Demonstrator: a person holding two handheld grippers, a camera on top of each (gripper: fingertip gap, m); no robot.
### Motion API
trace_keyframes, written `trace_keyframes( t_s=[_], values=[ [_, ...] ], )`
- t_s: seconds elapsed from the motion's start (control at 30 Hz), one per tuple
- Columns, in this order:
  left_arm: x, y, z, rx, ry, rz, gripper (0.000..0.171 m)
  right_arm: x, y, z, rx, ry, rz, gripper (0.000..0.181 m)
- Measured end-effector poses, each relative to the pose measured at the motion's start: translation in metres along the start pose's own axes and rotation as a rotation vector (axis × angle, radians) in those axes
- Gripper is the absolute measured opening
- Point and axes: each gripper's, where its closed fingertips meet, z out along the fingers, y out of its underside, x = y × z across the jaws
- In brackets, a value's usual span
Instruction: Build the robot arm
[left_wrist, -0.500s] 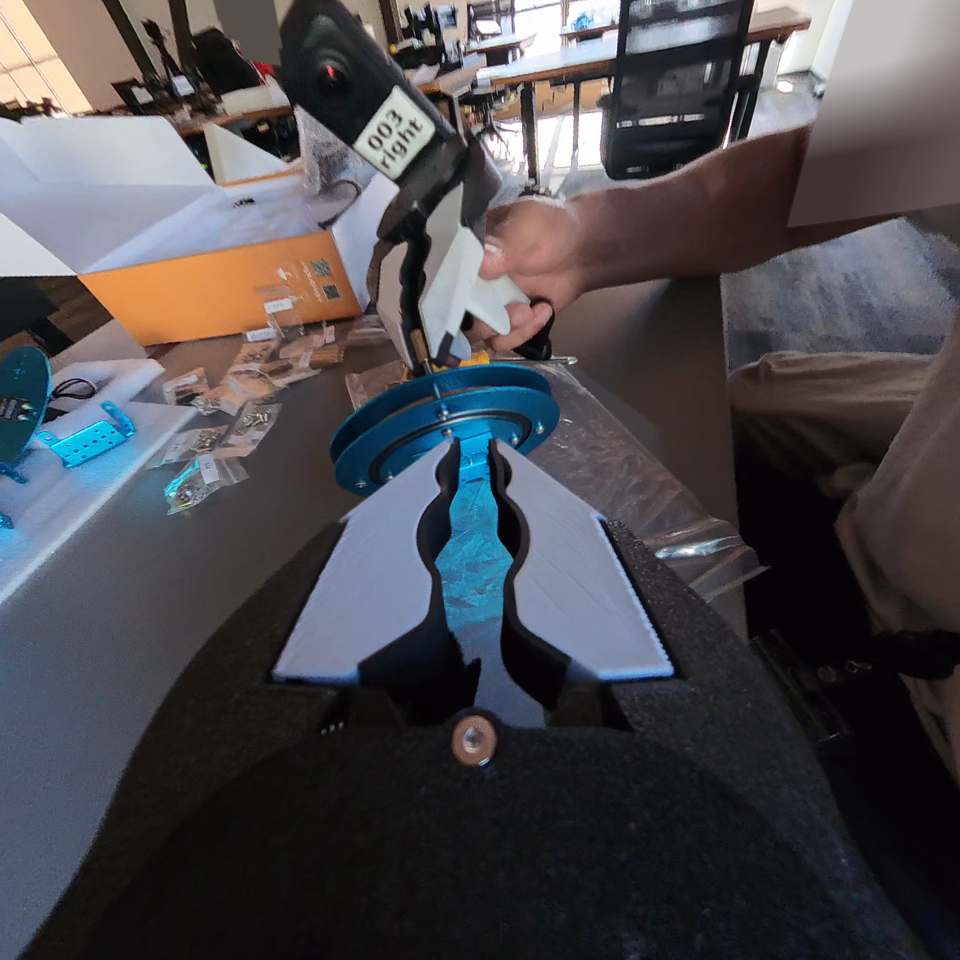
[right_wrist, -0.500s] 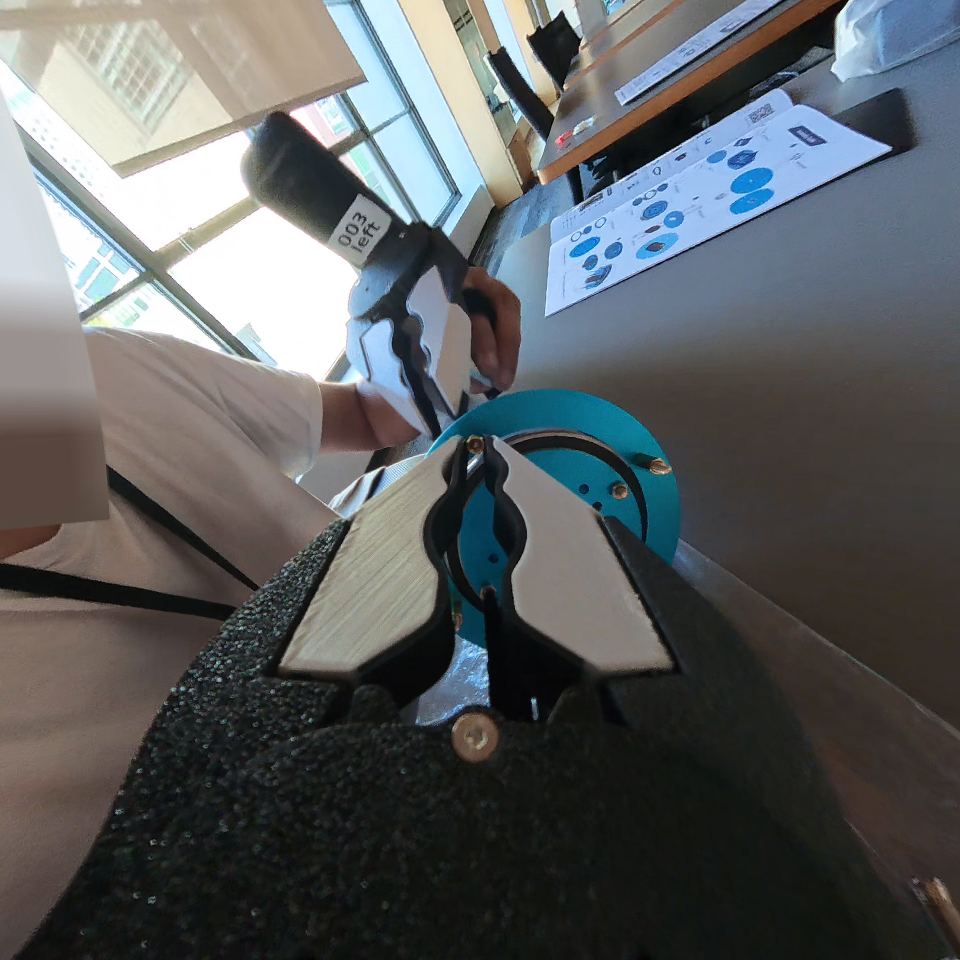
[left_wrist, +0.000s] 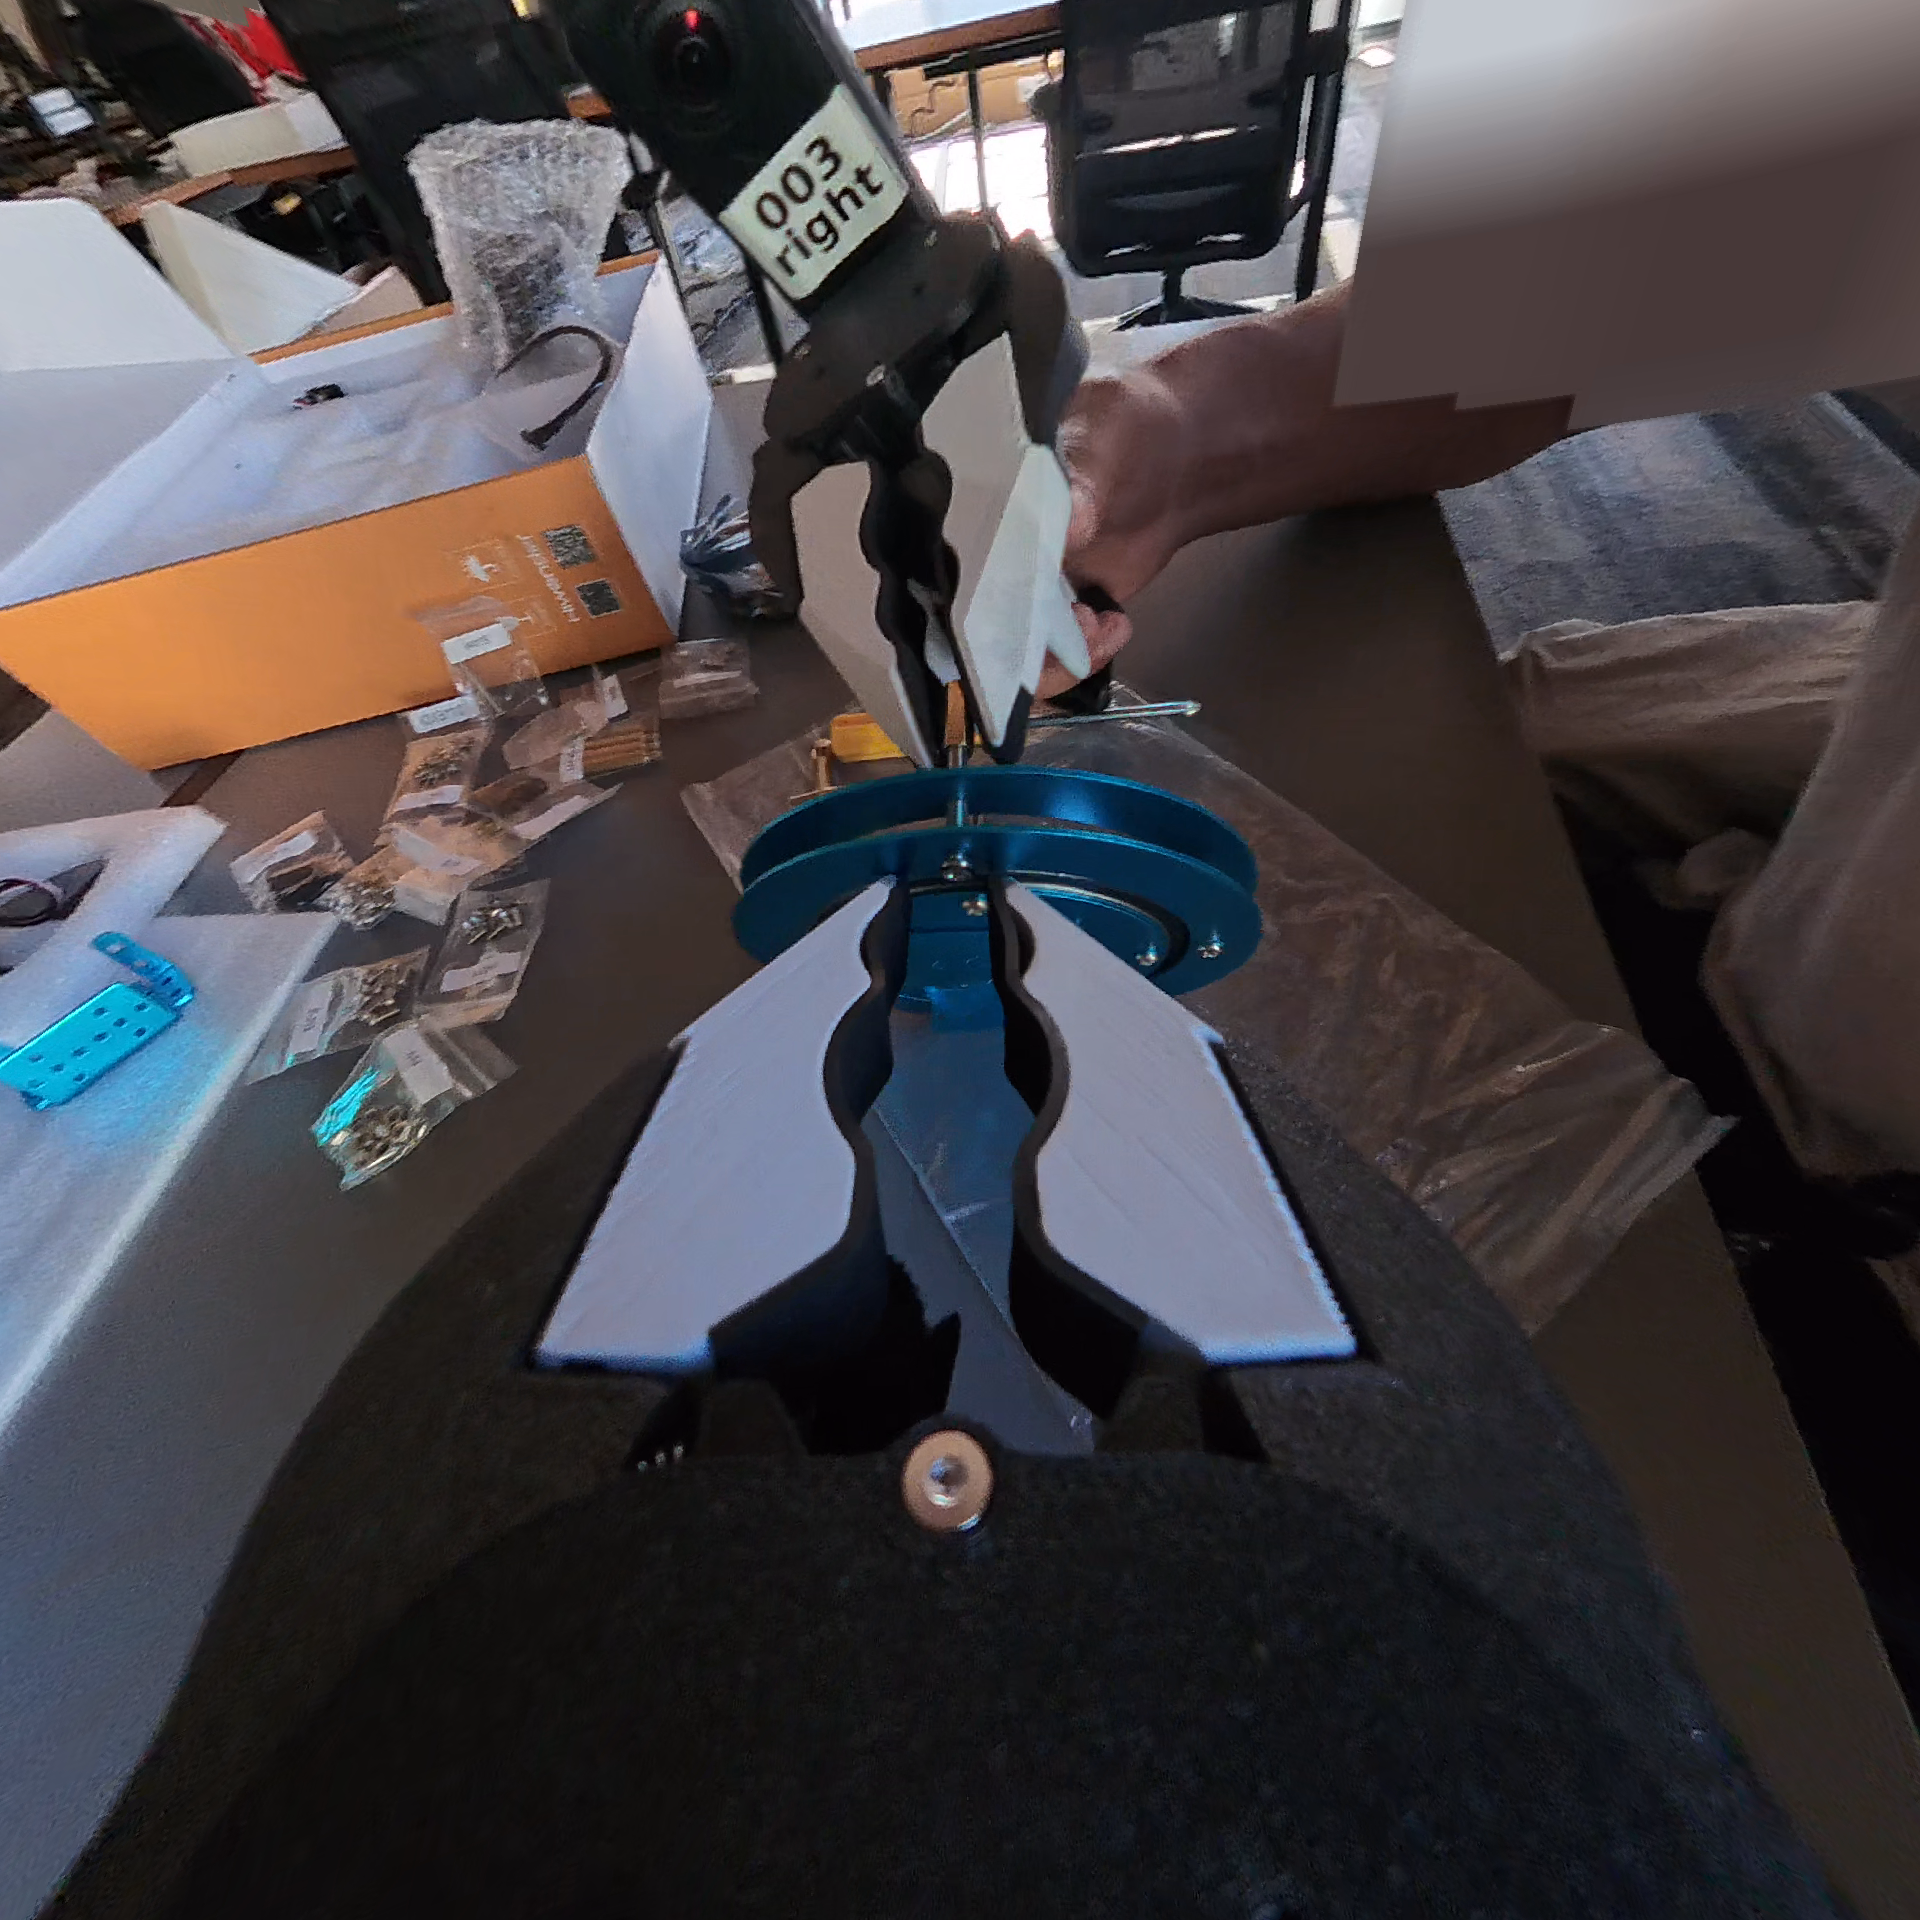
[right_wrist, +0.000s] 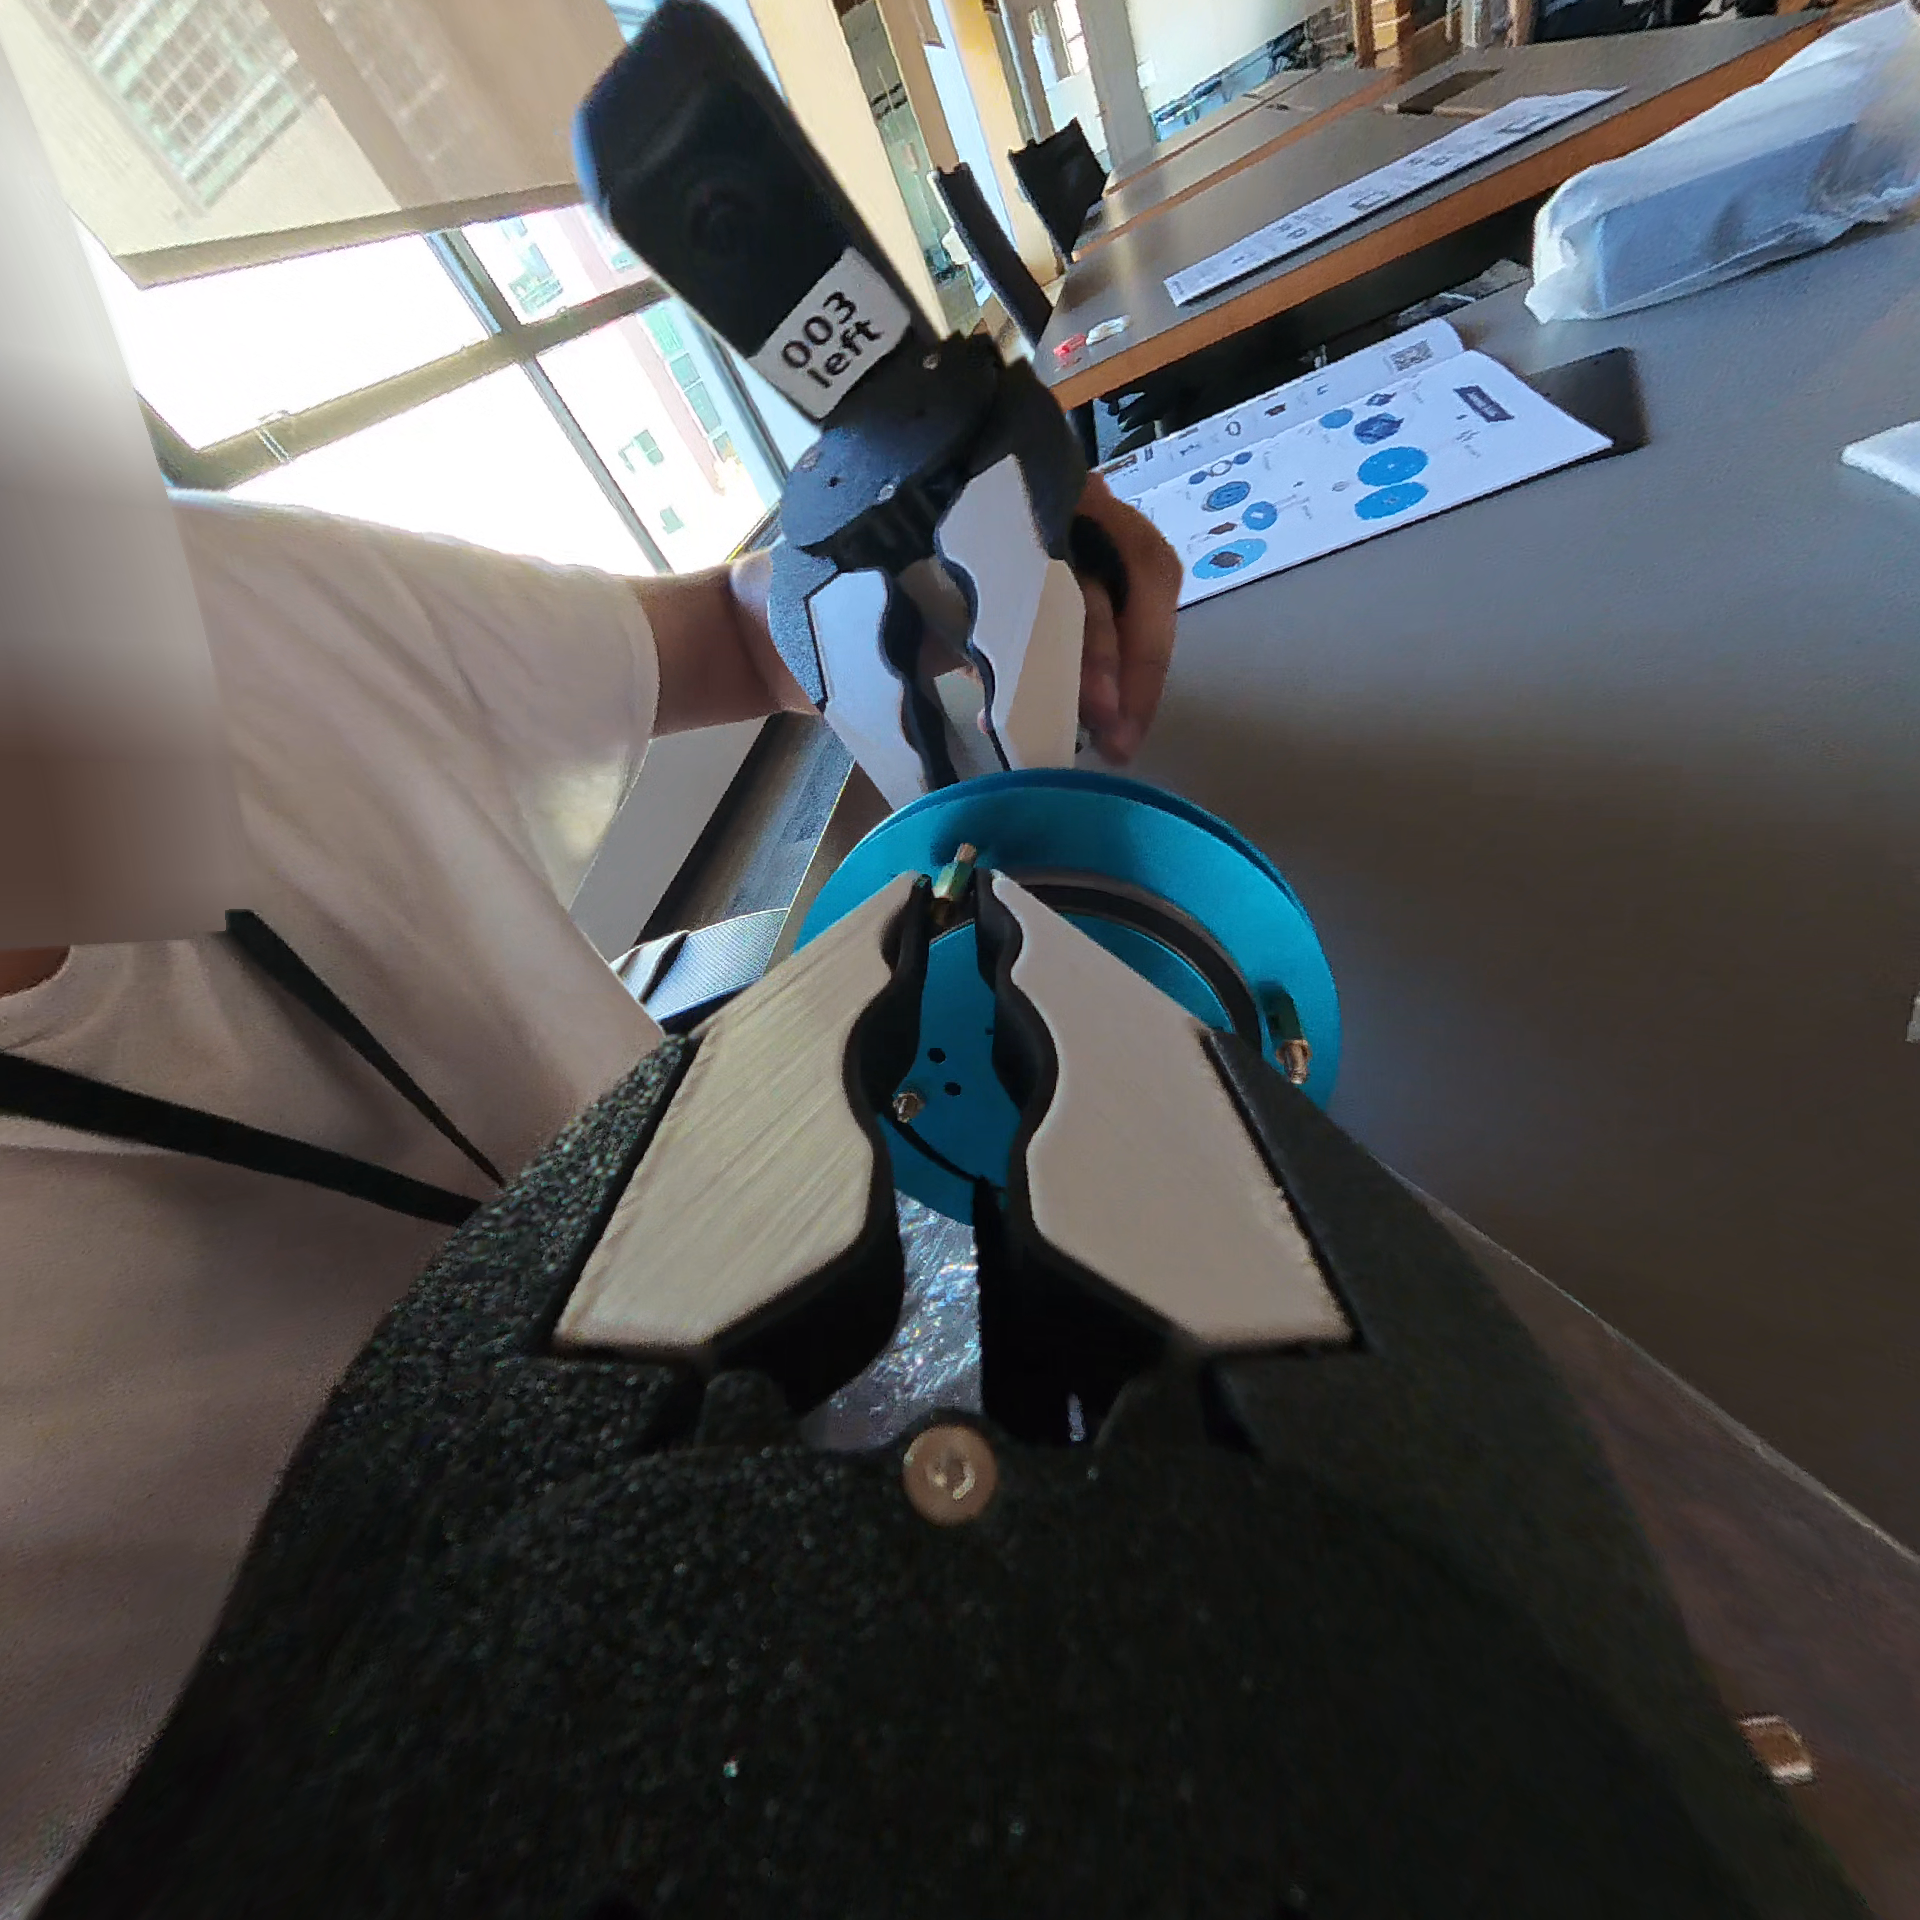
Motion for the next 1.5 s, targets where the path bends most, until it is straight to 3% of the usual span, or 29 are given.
trace_keyframes(
  t_s=[0.17,0.5,0.6,0.7,0.9,1.13,1.4,1.5],
  values=[
    [0.002,-0.004,0.003,0.081,0.026,0.007,0.013,0.000,0.000,0.000,-0.034,0.085,-0.212,0.006],
    [0.008,-0.008,0.006,0.128,0.134,-0.043,0.005,0.002,0.003,-0.004,-0.157,0.282,-0.707,0.005],
    [0.011,-0.009,0.004,0.147,0.164,-0.109,0.005,0.001,0.003,-0.002,-0.192,0.342,-0.921,0.004],
    [0.014,-0.008,0.000,0.178,0.227,-0.196,0.017,0.002,0.001,-0.001,-0.222,0.420,-1.082,0.004],
    [0.009,-0.016,-0.006,0.284,0.319,-0.435,0.004,-0.001,0.003,0.003,-0.242,0.442,-1.147,0.004],
    [0.009,-0.015,-0.006,0.277,0.304,-0.447,0.004,-0.001,0.002,0.003,-0.253,0.467,-1.155,0.004],
    [0.011,-0.012,-0.004,0.283,0.412,-0.613,0.010,-0.001,0.001,0.003,-0.237,0.499,-1.204,0.004],
    [0.009,-0.011,-0.002,0.293,0.411,-0.651,0.005,0.000,0.001,0.002,-0.238,0.508,-1.203,0.004]
  ],
)
